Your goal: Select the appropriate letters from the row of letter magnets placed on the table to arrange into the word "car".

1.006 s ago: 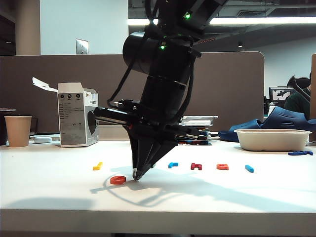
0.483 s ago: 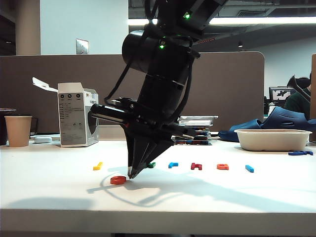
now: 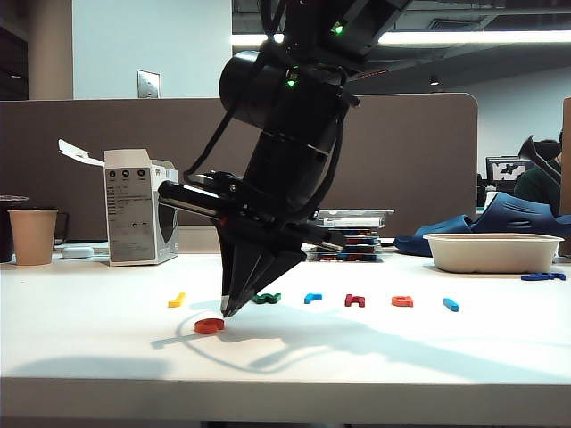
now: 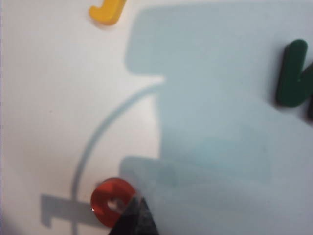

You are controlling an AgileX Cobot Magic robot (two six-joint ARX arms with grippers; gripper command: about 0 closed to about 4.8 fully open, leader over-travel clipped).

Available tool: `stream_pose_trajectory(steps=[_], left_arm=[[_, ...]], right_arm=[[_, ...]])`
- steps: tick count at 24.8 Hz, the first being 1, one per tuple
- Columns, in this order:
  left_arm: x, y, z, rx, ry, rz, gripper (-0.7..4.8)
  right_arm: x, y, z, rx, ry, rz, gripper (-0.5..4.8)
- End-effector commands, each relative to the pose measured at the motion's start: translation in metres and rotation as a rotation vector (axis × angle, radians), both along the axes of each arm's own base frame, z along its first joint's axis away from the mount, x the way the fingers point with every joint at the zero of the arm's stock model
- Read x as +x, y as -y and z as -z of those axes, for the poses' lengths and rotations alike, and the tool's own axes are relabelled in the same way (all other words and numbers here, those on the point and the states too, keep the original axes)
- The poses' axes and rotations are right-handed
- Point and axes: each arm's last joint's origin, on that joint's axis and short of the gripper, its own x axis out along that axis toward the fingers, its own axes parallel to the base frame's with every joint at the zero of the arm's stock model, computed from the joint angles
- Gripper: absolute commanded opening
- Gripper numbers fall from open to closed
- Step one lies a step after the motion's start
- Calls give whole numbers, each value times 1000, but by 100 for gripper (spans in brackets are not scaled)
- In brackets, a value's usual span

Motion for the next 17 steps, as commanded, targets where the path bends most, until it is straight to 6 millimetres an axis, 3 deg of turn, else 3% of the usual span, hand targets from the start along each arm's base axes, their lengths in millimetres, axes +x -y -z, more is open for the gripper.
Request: stream_pose_trajectory(steps=[1,9,17], left_arm=[[0,-1,-1,-5,4,-1,-6],[0,-1,-1,-5,4,-1,-6],[0,-1,-1,-5,4,-1,-6]], right_arm=[[1,0,-2,-6,23,6,-1],[-5,6,-2,-61,-32,7,-1],[-9,7,-21,-19,4,1,-1]])
